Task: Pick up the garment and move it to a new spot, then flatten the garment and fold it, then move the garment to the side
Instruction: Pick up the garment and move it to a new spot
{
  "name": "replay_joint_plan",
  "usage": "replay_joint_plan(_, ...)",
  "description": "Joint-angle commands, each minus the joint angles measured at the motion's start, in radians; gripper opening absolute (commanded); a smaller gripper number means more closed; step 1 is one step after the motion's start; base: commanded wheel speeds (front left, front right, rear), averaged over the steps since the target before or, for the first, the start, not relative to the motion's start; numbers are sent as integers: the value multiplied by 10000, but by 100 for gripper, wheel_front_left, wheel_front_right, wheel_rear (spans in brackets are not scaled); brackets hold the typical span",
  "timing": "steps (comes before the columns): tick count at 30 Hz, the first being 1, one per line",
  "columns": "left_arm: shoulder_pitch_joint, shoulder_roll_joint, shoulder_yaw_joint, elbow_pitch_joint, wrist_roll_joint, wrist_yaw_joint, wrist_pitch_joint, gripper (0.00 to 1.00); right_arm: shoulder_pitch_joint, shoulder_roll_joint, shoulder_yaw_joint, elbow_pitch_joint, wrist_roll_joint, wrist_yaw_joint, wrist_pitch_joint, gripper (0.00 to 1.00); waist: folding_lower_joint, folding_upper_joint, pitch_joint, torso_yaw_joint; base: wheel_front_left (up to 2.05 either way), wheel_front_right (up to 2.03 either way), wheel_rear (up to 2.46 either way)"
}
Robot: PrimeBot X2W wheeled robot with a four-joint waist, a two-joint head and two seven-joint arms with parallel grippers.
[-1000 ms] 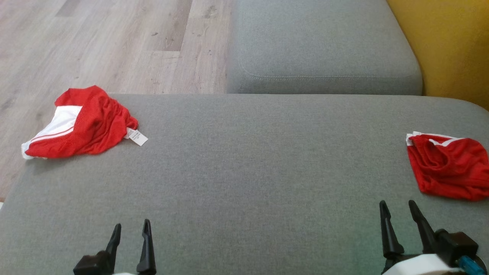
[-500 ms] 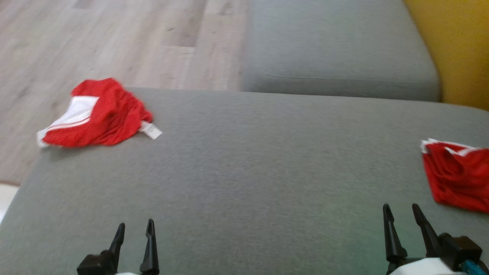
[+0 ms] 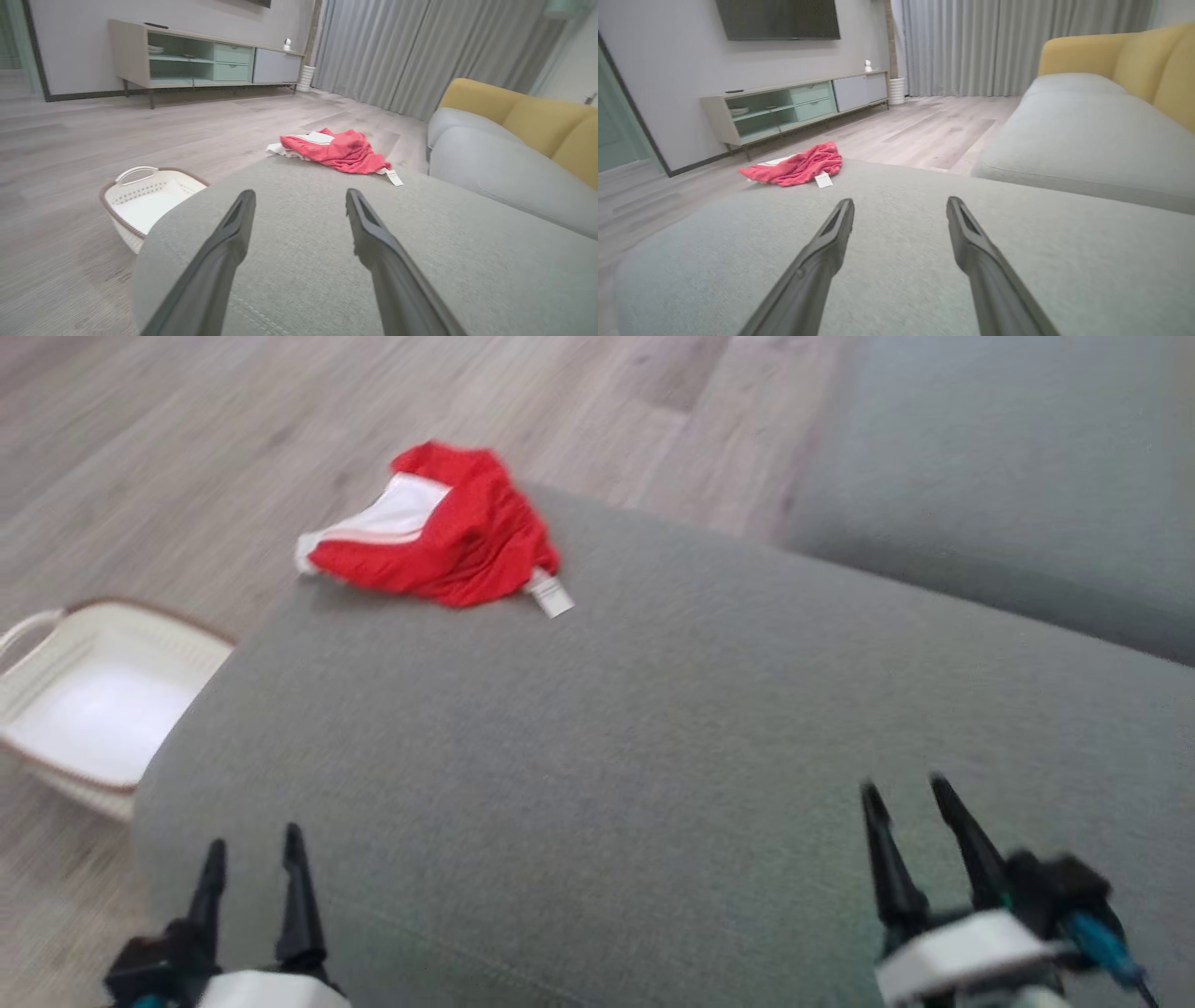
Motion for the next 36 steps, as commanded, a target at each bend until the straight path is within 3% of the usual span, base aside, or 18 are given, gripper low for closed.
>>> replay_joint_plan(1, -168, 162, 755, -525, 82, 180, -170, 100, -945, -93, 490, -219, -107, 65, 7, 100, 0, -1, 507, 453, 0, 0, 0)
replay_joint_plan(10, 886, -155, 2030, -1406, 478, 417, -208, 100, -1767, -93, 1208, 244, -103, 65, -22, 100, 0, -1, 805, 634, 0, 0, 0)
replay_joint_plan(17, 1349, -449, 2453, -1713, 822, 283, -210, 100, -1944, -93, 1332, 506, -115, 65, -125, 100, 0, -1, 882, 673, 0, 0, 0)
replay_joint_plan(21, 1222, -347, 2461, -1866, 874, 165, -193, 100, -1842, -93, 1120, 325, -148, 65, -110, 100, 0, -1, 906, 704, 0, 0, 0)
replay_joint_plan(24, 722, 16, 2781, -2329, 848, 57, -97, 100, -1657, -93, 832, 51, -275, 65, 0, 100, 0, -1, 910, 746, 0, 0, 0)
replay_joint_plan(28, -432, 1140, 3211, -2837, 963, -142, 789, 100, -1198, -93, 301, -523, -468, 65, 275, 100, 0, -1, 911, 711, 0, 0, 0)
replay_joint_plan(33, -2243, 2530, 4275, -3043, 741, -595, 1410, 100, -1498, -93, 421, -1773, -1335, 65, 1199, 100, 0, -1, 2041, -523, 0, 0, 0)
replay_joint_plan(36, -3538, 3197, 4425, -2560, 685, -1035, 1801, 100, -1851, -93, 337, -2461, -1893, 65, 1719, 100, 0, -1, 2691, -1117, 0, 0, 0)
